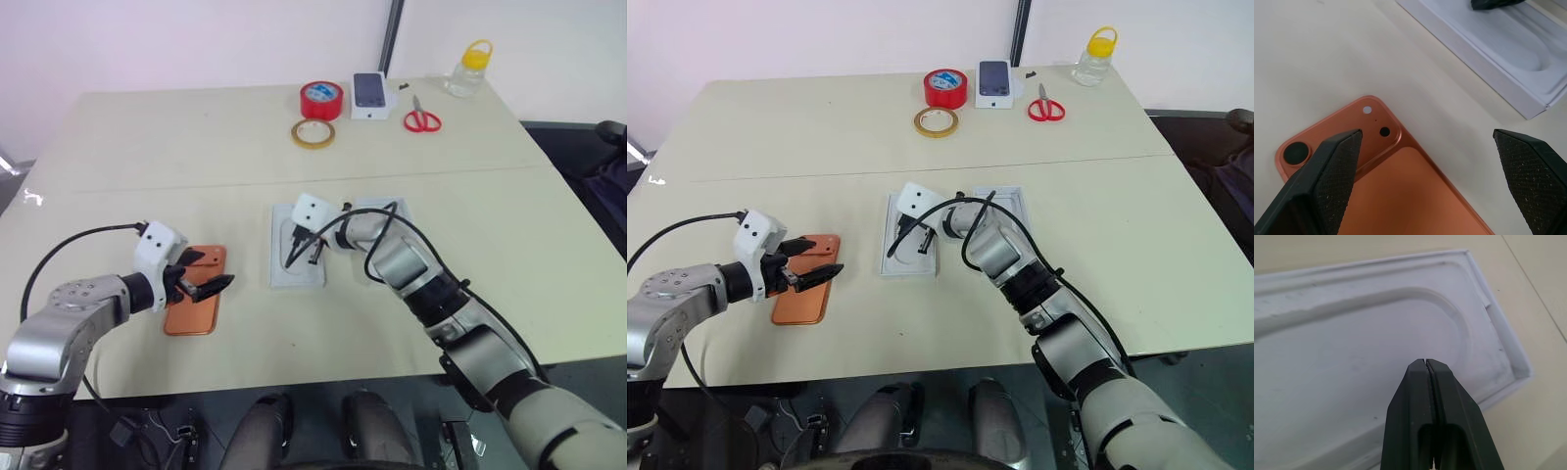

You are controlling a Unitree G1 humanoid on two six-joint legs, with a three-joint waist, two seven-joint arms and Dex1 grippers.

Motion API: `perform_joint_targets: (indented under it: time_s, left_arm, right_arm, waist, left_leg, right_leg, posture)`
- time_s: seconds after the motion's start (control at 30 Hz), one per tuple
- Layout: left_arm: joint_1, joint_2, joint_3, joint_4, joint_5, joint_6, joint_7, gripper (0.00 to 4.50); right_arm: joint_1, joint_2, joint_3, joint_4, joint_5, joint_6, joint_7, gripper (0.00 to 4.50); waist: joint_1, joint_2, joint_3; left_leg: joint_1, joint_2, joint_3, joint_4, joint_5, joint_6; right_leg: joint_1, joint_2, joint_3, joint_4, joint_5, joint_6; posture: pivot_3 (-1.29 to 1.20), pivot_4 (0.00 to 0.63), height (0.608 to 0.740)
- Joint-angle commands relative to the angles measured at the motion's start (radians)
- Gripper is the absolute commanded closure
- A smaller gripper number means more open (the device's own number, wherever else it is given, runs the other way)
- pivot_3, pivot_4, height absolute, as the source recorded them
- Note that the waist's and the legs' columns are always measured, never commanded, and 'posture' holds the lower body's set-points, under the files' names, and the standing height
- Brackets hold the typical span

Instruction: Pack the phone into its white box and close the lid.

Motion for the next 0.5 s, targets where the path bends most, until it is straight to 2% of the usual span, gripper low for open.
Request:
perform_joint_targets:
  time_s: [0.03, 0.3, 0.5]
  left_arm:
    - [0.001, 0.0, 0.024, -0.045, -0.021, -0.012, -0.009, 0.0]
    - [0.025, -0.001, 0.088, -0.031, -0.036, 0.001, 0.029, 0.0]
    - [-0.022, -0.072, 0.237, 0.063, -0.084, 0.166, 0.213, 0.0]
  right_arm:
    - [0.011, 0.007, -0.018, -0.133, 0.045, -0.008, 0.051, 4.47]
    - [0.047, -0.001, 0.005, -0.252, 0.092, 0.038, 0.129, 4.47]
    - [0.038, 0.045, 0.017, -0.213, 0.088, 0.023, 0.109, 4.47]
  waist:
    - [0.0, 0.0, 0.0]
    - [0.001, 0.0, 0.0]
    - [0.0, 0.0, 0.0]
  left_leg:
    - [0.0, 0.0, 0.0, 0.0, 0.0, 0.0]
    - [0.0, 0.0, 0.0, 0.0, 0.0, 0.0]
    - [0.0, 0.0, 0.0, 0.0, 0.0, 0.0]
  right_leg:
    - [0.0, 0.0, 0.0, 0.0, 0.0, 0.0]
    - [0.0, 0.0, 0.0, 0.0, 0.0, 0.0]
    - [0.0, 0.0, 0.0, 0.0, 0.0, 0.0]
  posture:
    - [0.0, 0.15, 0.74]
    - [0.0, 0.15, 0.74]
    - [0.0, 0.15, 0.74]
